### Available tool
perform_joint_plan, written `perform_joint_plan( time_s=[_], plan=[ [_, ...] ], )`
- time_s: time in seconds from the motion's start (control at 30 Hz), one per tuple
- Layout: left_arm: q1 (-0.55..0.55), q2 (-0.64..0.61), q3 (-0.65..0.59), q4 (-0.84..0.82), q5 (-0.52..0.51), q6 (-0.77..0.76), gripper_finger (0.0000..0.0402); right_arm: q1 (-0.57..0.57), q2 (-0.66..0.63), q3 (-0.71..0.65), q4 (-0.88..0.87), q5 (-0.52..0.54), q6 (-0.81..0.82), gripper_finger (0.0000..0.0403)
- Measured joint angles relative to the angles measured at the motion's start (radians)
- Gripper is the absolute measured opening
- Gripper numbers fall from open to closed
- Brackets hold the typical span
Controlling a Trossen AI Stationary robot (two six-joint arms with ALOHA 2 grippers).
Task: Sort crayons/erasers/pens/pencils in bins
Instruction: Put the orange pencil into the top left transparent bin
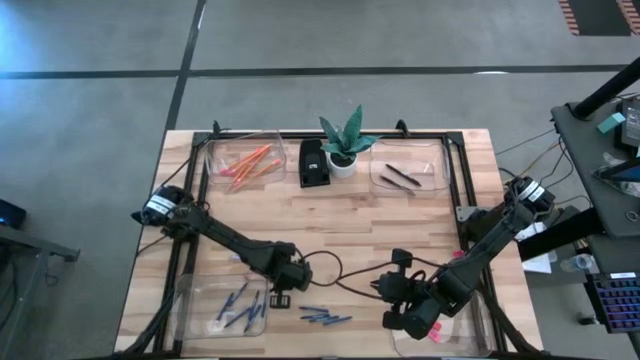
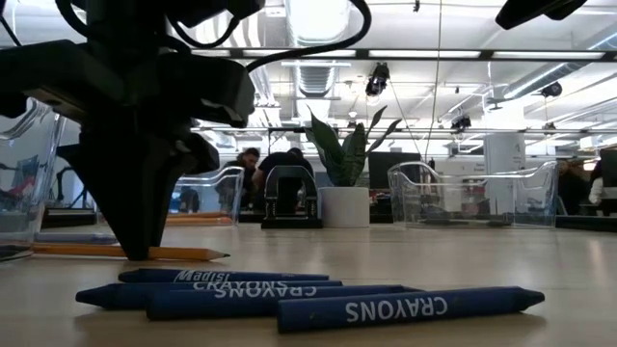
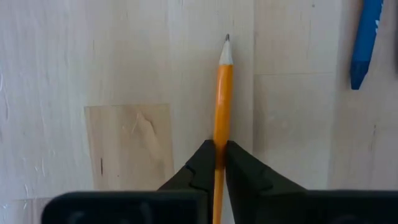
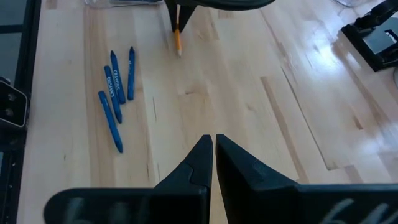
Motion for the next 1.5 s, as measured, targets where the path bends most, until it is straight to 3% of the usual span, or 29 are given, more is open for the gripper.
perform_joint_plan(
  time_s=[0.2,0.93,1.23,1.5],
  plan=[
    [0.009,-0.048,0.016,-0.007,-0.004,0.001,0.0004,0.000,0.000,0.000,-0.003,0.000,0.000,0.0013],
    [0.142,-0.360,0.031,-0.007,-0.256,0.034,0.0002,0.016,0.000,0.000,-0.009,-0.008,-0.006,0.0013],
    [0.296,-0.496,0.030,-0.017,-0.318,0.150,0.0002,0.018,0.000,0.000,-0.049,-0.007,-0.011,0.0013],
    [0.533,-0.550,0.029,-0.093,-0.442,0.234,0.0002,0.017,0.000,0.000,-0.081,-0.007,-0.074,0.0013]
  ],
)
